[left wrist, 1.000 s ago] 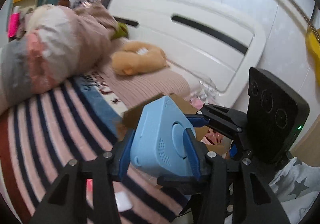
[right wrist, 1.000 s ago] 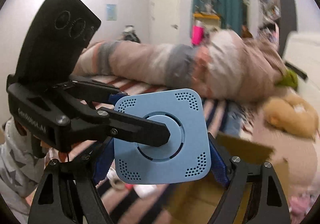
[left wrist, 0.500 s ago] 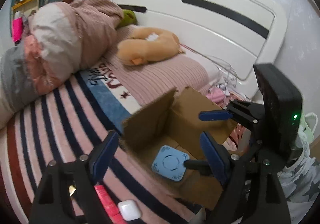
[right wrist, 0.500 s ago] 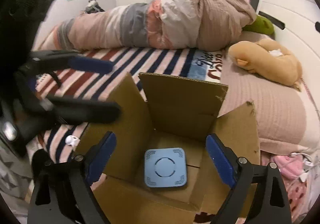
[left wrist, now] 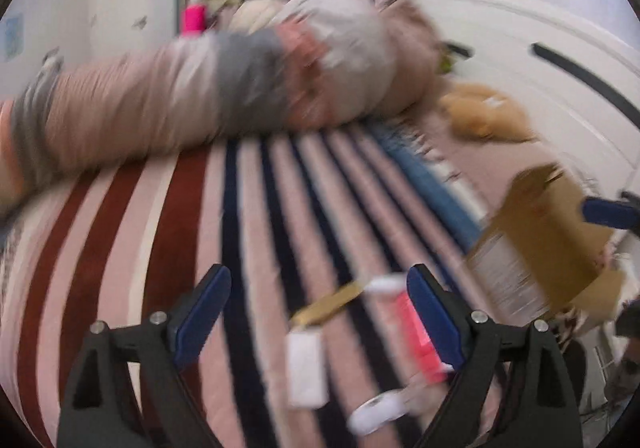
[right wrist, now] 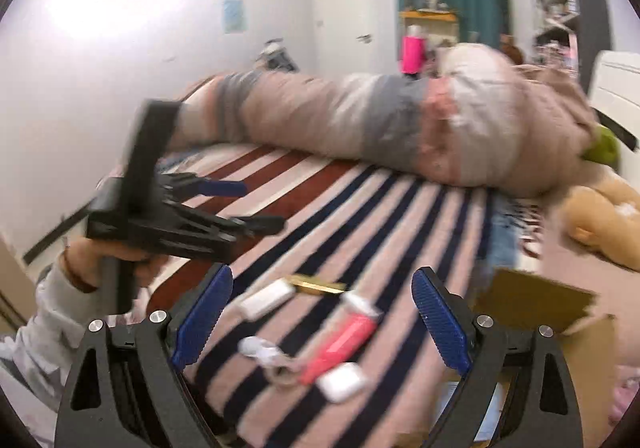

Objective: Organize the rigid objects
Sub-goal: 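Grasp the clear tape roll with the right gripper while the left holds the power bank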

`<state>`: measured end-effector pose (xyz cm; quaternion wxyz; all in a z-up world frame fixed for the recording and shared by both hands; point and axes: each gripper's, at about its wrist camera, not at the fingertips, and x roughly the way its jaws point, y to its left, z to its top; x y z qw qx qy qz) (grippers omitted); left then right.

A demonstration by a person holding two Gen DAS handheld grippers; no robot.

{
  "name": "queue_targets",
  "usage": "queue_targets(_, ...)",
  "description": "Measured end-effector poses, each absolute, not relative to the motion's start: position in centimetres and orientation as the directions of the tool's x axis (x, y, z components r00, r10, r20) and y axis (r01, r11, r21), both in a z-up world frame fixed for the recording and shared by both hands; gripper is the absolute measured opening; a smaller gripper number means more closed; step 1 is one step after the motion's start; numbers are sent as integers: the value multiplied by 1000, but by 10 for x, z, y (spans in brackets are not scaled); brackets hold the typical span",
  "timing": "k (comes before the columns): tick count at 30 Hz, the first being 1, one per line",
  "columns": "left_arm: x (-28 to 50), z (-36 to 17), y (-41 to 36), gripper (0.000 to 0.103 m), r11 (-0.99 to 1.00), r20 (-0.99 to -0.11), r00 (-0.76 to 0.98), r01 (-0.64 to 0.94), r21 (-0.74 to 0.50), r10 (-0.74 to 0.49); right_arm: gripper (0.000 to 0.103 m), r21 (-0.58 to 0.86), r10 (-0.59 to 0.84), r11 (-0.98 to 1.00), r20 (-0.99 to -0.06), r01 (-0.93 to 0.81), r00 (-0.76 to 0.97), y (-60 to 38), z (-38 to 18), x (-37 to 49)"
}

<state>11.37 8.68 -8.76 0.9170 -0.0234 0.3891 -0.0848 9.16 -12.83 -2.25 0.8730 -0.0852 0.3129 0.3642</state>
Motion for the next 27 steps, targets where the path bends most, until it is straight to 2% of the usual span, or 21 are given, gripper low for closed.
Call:
queue_targets(2, 112, -118, 96, 87, 983, -740, 648, 111, -146, -183, 90, 68, 562, 720, -641, -691, 523, -106, -43, 87)
queue_targets(3, 111, -137, 99, 83, 980, -758, 622, 101, -169, -195, 89, 75, 559, 720, -652, -690, 513, -101, -51, 86)
queue_targets(4, 111, -156, 100, 77, 978, -775, 598, 95, -184, -204, 89, 89, 553, 725, -667, -683, 500, -95, -63, 87)
queue_targets(6, 111, -181, 96, 48, 978, -802, 561, 90, -188, -205, 75, 135, 537, 745, -702, -653, 468, -88, -93, 92)
queue_targets(8, 110, -204, 91, 45, 981, -822, 535, 96, -171, -195, 71, 190, 541, 741, -736, -644, 406, -85, -120, 95)
queue_targets(10, 107, -209, 87, 39, 980, -805, 559, 97, -176, -200, 69, 235, 550, 726, -763, -646, 339, -85, -147, 93)
queue_targets(11, 106, -210, 84, 32, 984, -805, 565, 96, -150, -178, 63, 253, 547, 727, -775, -639, 316, -85, -159, 93)
queue_targets(16, 97, -211, 76, 32, 990, -794, 591, 109, -94, -141, 60, 358, 566, 757, -777, -546, 275, -99, -195, 92)
queue_targets(19, 98, -211, 84, 32, 988, -798, 584, 105, -111, -152, 53, 391, 577, 765, -770, -512, 273, -101, -205, 89)
queue_targets(21, 102, -211, 85, 32, 988, -797, 584, 105, -114, -153, 43, 400, 567, 778, -779, -485, 267, -100, -212, 92)
queue_targets(25, 102, -211, 87, 32, 987, -795, 585, 107, -116, -157, 42, 437, 581, 790, -756, -430, 300, -103, -217, 93)
queue_targets(27, 102, -209, 88, 32, 987, -797, 583, 108, -118, -159, 38, 429, 576, 798, -750, -422, 326, -103, -219, 93)
